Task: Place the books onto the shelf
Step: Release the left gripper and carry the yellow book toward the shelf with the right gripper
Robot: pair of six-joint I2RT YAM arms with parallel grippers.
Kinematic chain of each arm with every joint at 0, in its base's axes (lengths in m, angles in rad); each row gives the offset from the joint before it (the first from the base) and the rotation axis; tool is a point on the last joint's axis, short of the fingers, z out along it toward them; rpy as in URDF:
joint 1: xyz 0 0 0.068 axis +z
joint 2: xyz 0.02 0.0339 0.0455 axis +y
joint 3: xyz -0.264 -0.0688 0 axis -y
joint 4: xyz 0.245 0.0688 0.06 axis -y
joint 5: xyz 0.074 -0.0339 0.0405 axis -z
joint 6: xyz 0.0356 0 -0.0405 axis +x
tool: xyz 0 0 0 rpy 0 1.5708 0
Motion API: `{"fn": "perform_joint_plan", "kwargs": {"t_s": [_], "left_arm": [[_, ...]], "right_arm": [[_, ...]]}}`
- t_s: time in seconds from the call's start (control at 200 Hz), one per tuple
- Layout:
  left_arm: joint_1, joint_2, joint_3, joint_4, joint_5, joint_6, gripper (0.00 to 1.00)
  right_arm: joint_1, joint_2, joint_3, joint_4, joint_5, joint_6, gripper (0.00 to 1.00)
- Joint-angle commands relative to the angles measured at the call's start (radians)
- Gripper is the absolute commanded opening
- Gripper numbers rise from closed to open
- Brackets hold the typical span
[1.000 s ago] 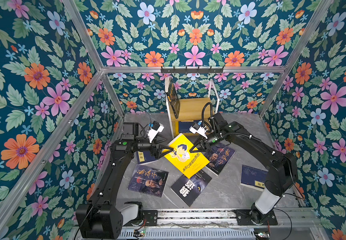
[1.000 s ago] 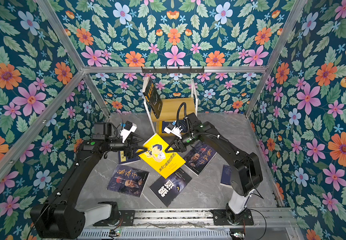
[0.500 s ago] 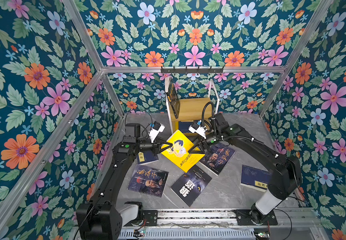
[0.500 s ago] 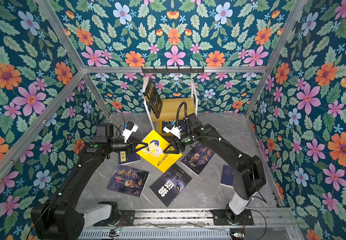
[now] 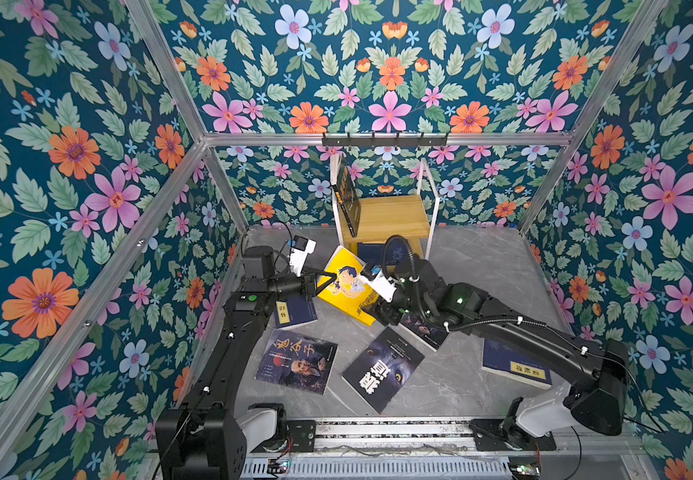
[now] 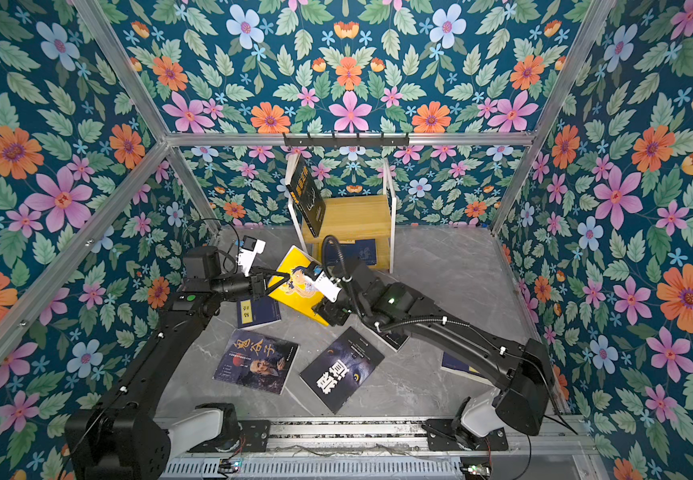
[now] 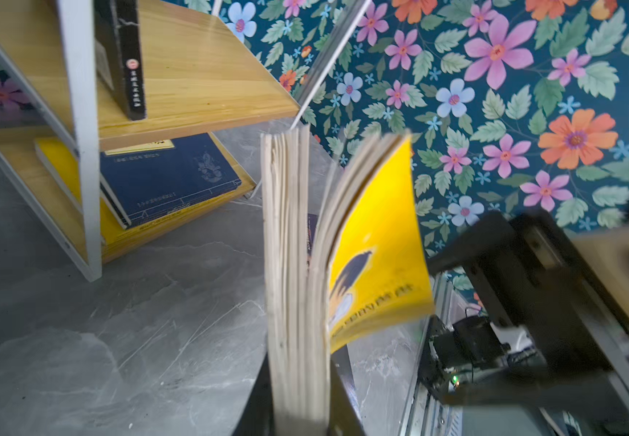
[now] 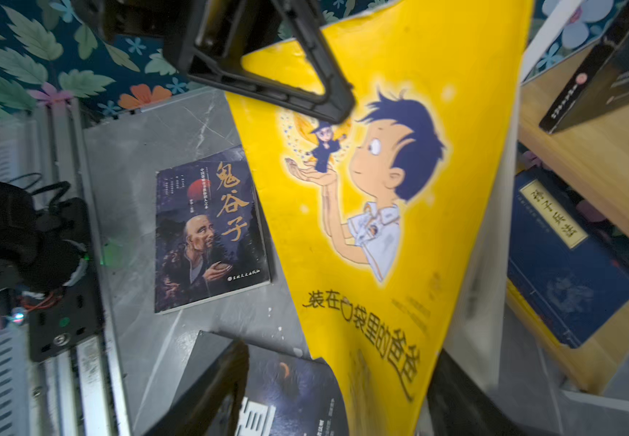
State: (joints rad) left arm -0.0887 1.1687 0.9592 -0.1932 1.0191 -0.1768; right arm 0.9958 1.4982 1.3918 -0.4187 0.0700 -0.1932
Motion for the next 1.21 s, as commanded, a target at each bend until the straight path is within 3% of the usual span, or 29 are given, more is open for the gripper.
{"fn": "perform_joint_plan", "kwargs": {"t_s": [0.0, 0.1, 0.215, 0.315, 0.35, 0.535, 0.74, 0.87, 1.2], "left_arm": [[-0.02, -0.01, -0.006, 0.133, -0.04, -0.167, 0.0], [-0.036, -0.017, -0.016, 0.161, -0.052, -0.222, 0.0], [-0.052, -0.026, -0.013, 0.157, -0.061, -0.23, 0.0], [-0.055, -0.038, -0.015, 0.145, -0.076, -0.229, 0.0], [-0.057, -0.039, -0.014, 0.138, -0.086, -0.226, 0.0], [-0.057, -0.045, -0.008, 0.08, -0.203, -0.204, 0.0], [-0.056, -0.031, -0.02, 0.103, -0.235, -0.244, 0.0], [-0.057, -0.027, -0.032, 0.14, -0.204, -0.285, 0.0], [-0.059, -0.029, -0.049, 0.23, -0.133, -0.423, 0.0]], "right_arm": [[0.092, 0.062, 0.04, 0.053, 0.404, -0.066, 0.73], [0.156, 0.138, 0.096, 0.053, 0.584, -0.098, 0.76], [0.181, 0.208, 0.145, 0.029, 0.705, -0.123, 0.78], [0.183, 0.212, 0.159, 0.013, 0.724, -0.117, 0.8], [0.185, 0.208, 0.161, 0.009, 0.728, -0.118, 0.85], [0.191, 0.119, 0.118, -0.028, 0.715, -0.087, 0.86], [0.226, 0.131, 0.093, -0.025, 0.711, -0.104, 0.87], [0.248, 0.151, 0.097, -0.016, 0.711, -0.104, 0.87], [0.223, 0.363, 0.217, 0.102, 0.724, -0.142, 0.88]]}}
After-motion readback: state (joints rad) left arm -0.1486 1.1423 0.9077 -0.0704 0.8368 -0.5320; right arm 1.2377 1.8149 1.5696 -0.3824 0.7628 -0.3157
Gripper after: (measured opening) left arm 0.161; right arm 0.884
